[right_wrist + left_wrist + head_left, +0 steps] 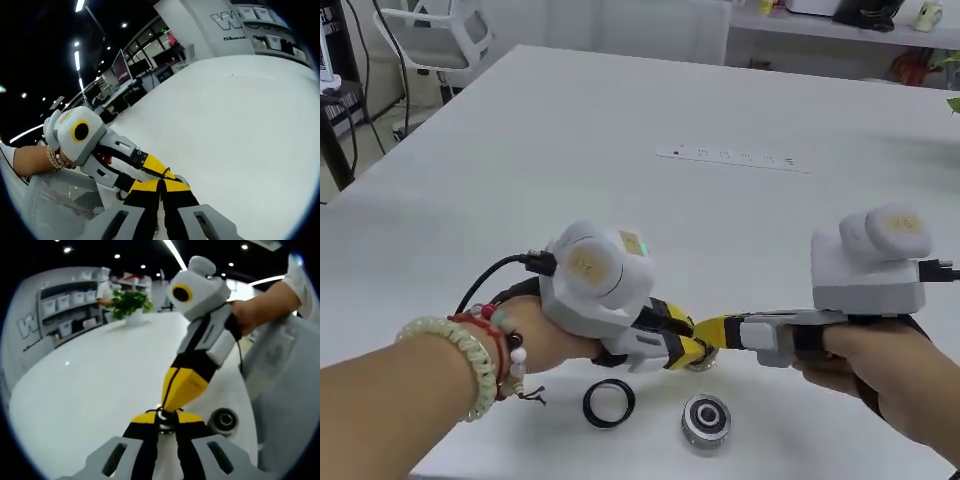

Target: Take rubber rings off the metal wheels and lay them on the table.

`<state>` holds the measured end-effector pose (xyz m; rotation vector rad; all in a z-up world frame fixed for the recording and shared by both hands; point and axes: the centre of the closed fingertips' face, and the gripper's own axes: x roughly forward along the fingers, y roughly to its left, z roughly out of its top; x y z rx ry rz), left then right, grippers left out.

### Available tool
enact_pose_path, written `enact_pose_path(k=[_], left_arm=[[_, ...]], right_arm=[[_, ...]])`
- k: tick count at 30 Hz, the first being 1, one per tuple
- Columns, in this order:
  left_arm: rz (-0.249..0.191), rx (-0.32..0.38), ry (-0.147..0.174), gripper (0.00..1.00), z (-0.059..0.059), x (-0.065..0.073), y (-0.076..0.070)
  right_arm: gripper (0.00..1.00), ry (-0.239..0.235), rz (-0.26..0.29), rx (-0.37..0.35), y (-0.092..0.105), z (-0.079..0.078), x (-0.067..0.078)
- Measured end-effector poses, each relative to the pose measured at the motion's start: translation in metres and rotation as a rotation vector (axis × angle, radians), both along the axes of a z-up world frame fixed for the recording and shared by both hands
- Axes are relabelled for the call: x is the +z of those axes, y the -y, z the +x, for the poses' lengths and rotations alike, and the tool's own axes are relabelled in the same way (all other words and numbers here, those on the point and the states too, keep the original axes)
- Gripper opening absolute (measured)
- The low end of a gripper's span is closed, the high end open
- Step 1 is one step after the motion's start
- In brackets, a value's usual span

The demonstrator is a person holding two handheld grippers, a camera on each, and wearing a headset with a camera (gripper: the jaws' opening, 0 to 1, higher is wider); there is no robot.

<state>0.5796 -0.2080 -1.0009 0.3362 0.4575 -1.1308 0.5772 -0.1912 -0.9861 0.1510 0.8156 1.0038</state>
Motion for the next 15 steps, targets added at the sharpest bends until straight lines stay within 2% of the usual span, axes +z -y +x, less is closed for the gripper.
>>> enact_pose_path(k=[6, 8, 10, 11, 15], left_arm=[[-0.006, 0.015, -0.017, 0.14, 0.000, 0.001, 0.001], [-0.004, 0.010, -0.011, 0.14, 0.000, 0.001, 0.001], [-0.001, 0.018, -0.021, 0.14, 0.000, 0.001, 0.001], [0.010, 0.017, -0.024, 0.14, 0.000, 0.001, 0.001], [0.056, -0.019, -0.002, 0.14, -0.002, 0.002, -0.001]], right_arm=[[0.00, -0.026, -0.026, -0.059, 0.016, 0.006, -0.007], [0.00, -0.031, -0.028, -0.064, 0.018, 0.005, -0.008], [0.00, -0.033, -0.031, -0.066, 0.018, 0.005, -0.008], [0.00, -0.033, -0.033, -0.064, 0.018, 0.005, -0.008], [0.00, -0.030, -0.034, -0.055, 0.018, 0.005, -0.008]])
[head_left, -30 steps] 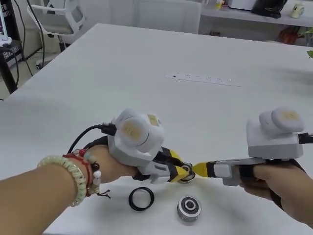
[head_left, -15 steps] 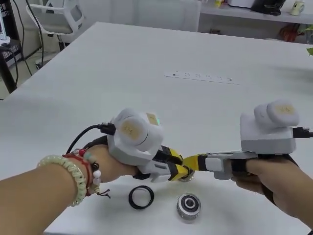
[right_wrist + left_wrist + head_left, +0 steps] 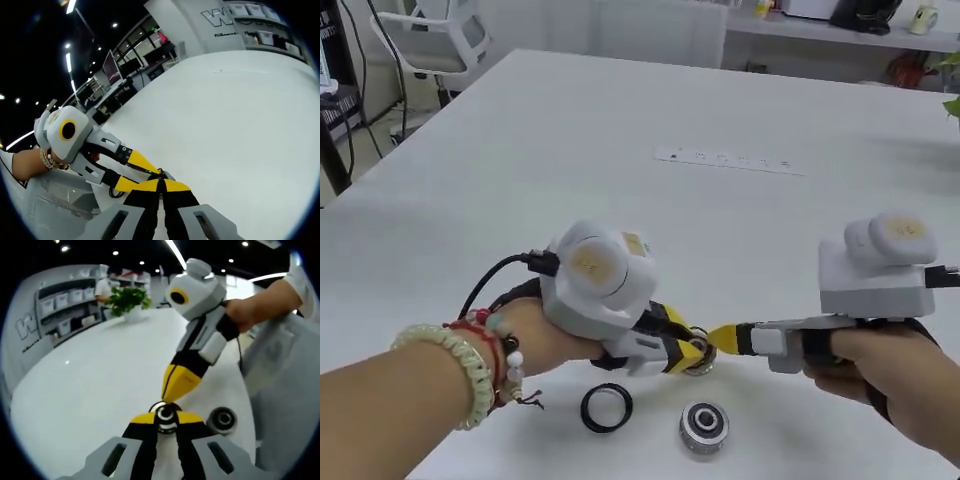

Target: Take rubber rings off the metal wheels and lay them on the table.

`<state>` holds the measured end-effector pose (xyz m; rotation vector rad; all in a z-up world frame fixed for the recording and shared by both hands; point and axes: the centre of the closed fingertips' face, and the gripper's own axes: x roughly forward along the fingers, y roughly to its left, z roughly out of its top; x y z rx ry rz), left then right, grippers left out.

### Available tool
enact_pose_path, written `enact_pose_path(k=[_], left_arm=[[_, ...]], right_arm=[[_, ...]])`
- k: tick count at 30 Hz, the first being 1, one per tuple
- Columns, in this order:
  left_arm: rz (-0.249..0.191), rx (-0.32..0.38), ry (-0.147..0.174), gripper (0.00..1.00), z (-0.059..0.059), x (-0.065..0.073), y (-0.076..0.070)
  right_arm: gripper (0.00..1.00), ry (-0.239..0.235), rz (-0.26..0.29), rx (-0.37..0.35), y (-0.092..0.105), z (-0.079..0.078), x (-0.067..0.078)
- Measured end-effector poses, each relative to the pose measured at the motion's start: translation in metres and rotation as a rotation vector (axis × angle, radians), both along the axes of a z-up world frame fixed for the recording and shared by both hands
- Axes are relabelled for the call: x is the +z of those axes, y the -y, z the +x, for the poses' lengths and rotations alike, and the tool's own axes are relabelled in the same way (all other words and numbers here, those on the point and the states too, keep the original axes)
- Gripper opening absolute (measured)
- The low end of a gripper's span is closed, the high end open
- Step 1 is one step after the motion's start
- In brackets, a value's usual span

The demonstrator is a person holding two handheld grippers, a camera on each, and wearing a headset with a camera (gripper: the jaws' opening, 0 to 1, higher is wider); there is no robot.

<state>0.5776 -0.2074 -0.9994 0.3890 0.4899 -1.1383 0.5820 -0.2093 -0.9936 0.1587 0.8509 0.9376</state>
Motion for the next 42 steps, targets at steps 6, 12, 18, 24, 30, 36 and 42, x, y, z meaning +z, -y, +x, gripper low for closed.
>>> enact_pose_path(k=[6, 12, 18, 24, 30, 36, 42], left_arm=[[0.023, -0.021, 0.015, 0.27, -0.001, 0.010, -0.008], [-0.024, -0.033, 0.012, 0.32, -0.004, 0.034, -0.006], [-0.028, -0.060, 0.054, 0.41, -0.006, 0.069, -0.009], [0.015, -0.053, 0.111, 0.48, -0.013, 0.085, -0.030], [0.052, -0.037, 0.138, 0.54, -0.032, 0.094, -0.058], [0.033, 0.020, 0.155, 0.57, -0.049, 0.103, -0.082], [0.053, 0.094, 0.146, 0.58, -0.067, 0.095, -0.111]], right_arm=[[0.00, 0.007, 0.002, 0.005, -0.001, 0.001, 0.002], [0.00, 0.028, 0.006, 0.021, -0.005, 0.001, 0.007], [0.00, 0.034, 0.040, 0.024, -0.009, -0.001, 0.017], [0.00, 0.041, 0.072, 0.033, -0.017, -0.004, 0.027], [0.00, 0.044, 0.099, 0.058, -0.025, -0.012, 0.034], [0.00, 0.023, 0.172, 0.076, -0.038, -0.020, 0.048], [0.00, -0.011, 0.237, 0.085, -0.049, -0.027, 0.056]])
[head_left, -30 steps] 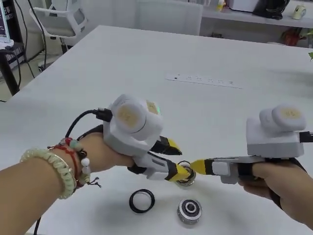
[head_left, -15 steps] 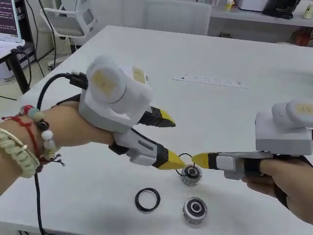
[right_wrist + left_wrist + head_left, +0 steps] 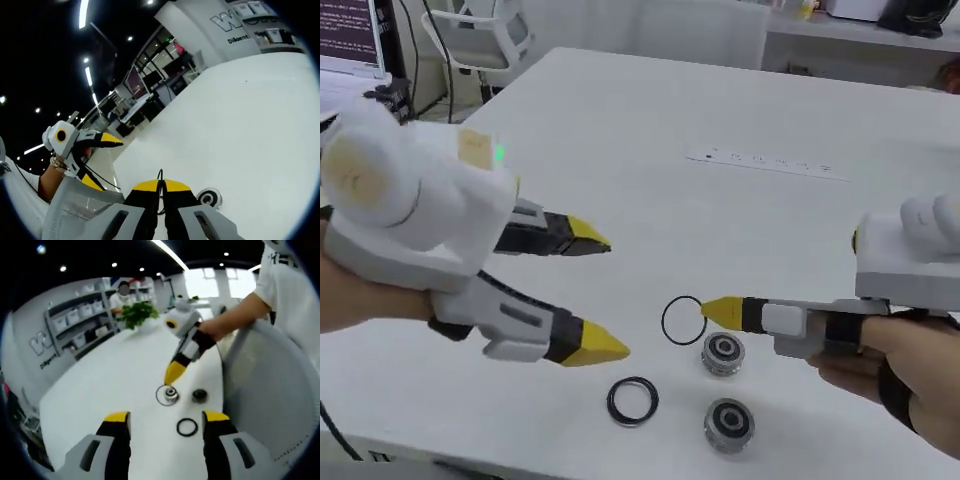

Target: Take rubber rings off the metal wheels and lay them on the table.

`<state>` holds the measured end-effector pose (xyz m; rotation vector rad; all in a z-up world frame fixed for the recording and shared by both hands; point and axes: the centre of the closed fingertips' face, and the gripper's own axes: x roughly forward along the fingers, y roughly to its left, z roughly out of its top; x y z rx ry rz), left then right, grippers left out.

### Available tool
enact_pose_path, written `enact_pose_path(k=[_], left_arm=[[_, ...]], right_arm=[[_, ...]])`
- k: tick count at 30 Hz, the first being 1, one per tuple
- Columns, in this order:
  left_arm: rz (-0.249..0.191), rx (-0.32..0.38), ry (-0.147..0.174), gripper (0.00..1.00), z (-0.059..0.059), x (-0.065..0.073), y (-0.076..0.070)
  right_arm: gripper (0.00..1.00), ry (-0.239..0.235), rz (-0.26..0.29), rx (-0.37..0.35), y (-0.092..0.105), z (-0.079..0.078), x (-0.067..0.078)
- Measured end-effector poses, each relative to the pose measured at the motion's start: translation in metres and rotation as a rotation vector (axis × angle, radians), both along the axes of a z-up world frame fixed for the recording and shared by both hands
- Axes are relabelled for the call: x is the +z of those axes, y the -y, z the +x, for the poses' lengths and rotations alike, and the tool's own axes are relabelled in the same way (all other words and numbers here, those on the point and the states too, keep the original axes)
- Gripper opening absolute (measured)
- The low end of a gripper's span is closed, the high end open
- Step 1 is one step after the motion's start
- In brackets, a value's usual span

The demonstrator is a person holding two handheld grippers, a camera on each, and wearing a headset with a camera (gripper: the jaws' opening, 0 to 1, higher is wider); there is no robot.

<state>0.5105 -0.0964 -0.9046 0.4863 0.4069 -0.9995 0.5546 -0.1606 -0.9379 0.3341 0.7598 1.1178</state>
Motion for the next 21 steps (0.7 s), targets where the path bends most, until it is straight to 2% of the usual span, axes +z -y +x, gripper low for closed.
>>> enact_pose_path(k=[2, 4, 6, 7, 10, 15, 19, 21], left_arm=[[0.000, 0.023, -0.004, 0.59, -0.007, -0.004, -0.008], [-0.018, 0.045, -0.018, 0.60, -0.013, -0.007, -0.014], [-0.063, 0.074, -0.043, 0.60, -0.019, -0.011, -0.016], [-0.072, 0.080, -0.052, 0.60, -0.021, -0.013, -0.017], [-0.072, 0.096, -0.075, 0.61, -0.027, -0.025, -0.019], [-0.094, 0.118, -0.104, 0.63, -0.032, -0.035, -0.019], [-0.126, 0.133, -0.132, 0.63, -0.035, -0.038, -0.015], [-0.127, 0.129, -0.135, 0.63, -0.036, -0.038, -0.014]], right_arm=[[0.00, -0.008, -0.008, 0.015, -0.004, -0.004, -0.004], [0.00, -0.009, -0.016, 0.030, -0.006, -0.008, -0.006], [0.00, -0.014, -0.019, 0.052, -0.011, -0.013, -0.009], [0.00, -0.016, -0.021, 0.061, -0.012, -0.015, -0.009], [0.00, -0.018, -0.029, 0.091, -0.019, -0.022, -0.013], [0.00, -0.021, -0.041, 0.140, -0.027, -0.035, -0.019], [0.00, -0.016, -0.064, 0.171, -0.031, -0.039, -0.027], [0.00, 0.001, -0.076, 0.186, -0.032, -0.038, -0.030]])
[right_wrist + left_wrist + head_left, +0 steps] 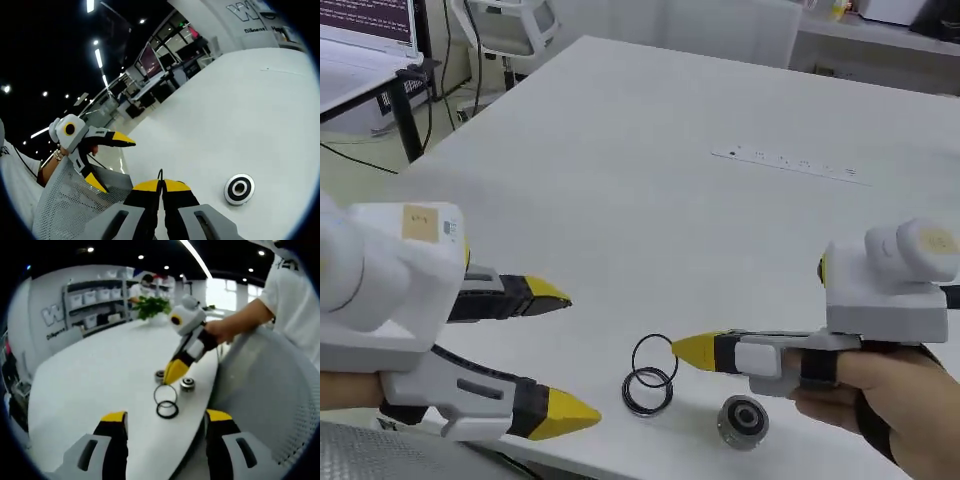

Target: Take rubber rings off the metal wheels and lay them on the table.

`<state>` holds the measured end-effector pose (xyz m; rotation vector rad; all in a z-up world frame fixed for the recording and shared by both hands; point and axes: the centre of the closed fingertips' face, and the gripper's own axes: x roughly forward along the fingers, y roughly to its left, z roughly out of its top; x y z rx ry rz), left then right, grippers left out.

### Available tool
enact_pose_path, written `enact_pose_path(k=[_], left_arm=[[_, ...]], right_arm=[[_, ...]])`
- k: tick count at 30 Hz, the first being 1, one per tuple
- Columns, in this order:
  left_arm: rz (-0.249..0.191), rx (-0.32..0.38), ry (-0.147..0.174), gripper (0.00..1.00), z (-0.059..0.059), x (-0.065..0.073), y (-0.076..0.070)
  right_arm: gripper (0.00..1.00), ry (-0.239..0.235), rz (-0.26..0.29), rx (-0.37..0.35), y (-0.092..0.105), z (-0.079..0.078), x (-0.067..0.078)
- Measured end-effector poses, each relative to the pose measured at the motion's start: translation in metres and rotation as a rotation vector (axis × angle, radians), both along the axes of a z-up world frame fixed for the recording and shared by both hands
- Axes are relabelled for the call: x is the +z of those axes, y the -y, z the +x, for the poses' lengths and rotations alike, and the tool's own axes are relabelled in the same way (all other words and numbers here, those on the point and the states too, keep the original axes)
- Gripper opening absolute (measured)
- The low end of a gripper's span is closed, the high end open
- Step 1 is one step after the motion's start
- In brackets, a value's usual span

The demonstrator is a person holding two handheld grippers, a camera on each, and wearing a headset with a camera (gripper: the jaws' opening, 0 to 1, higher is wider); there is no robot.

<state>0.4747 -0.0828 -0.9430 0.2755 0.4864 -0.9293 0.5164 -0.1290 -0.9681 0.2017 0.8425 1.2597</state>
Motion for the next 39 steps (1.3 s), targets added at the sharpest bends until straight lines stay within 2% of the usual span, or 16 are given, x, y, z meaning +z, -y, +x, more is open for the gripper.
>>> enact_pose_path(k=[4, 7, 14, 16, 18, 20, 30, 35, 39], left_arm=[[-0.006, 0.009, -0.001, 0.63, 0.001, 0.000, 0.000], [-0.017, 0.011, -0.015, 0.62, 0.001, -0.001, 0.001], [-0.028, 0.021, -0.014, 0.59, 0.002, 0.000, 0.001], [-0.035, 0.024, -0.024, 0.58, 0.002, -0.002, 0.001], [-0.023, 0.032, -0.038, 0.59, 0.002, -0.005, -0.001], [-0.011, 0.031, -0.034, 0.61, 0.002, -0.006, -0.001], [-0.017, 0.051, -0.031, 0.62, 0.004, -0.006, -0.004], [-0.020, 0.059, -0.044, 0.62, 0.004, -0.007, -0.005], [-0.033, 0.061, -0.030, 0.62, 0.005, -0.004, -0.004]], right_arm=[[0.00, -0.005, -0.008, 0.019, -0.004, -0.006, -0.004], [0.00, 0.002, -0.030, 0.034, -0.004, -0.009, -0.010], [0.00, 0.000, -0.054, 0.034, -0.001, -0.006, -0.019], [0.00, 0.001, -0.063, 0.036, 0.000, -0.007, -0.021], [0.00, 0.005, -0.070, 0.041, 0.000, -0.007, -0.023], [0.00, 0.003, -0.070, 0.042, -0.001, -0.008, -0.024], [0.00, 0.028, -0.096, 0.049, 0.000, -0.006, -0.029], [0.00, 0.038, -0.105, 0.044, 0.001, -0.004, -0.031], [0.00, 0.073, -0.110, 0.048, 0.001, -0.003, -0.030]])
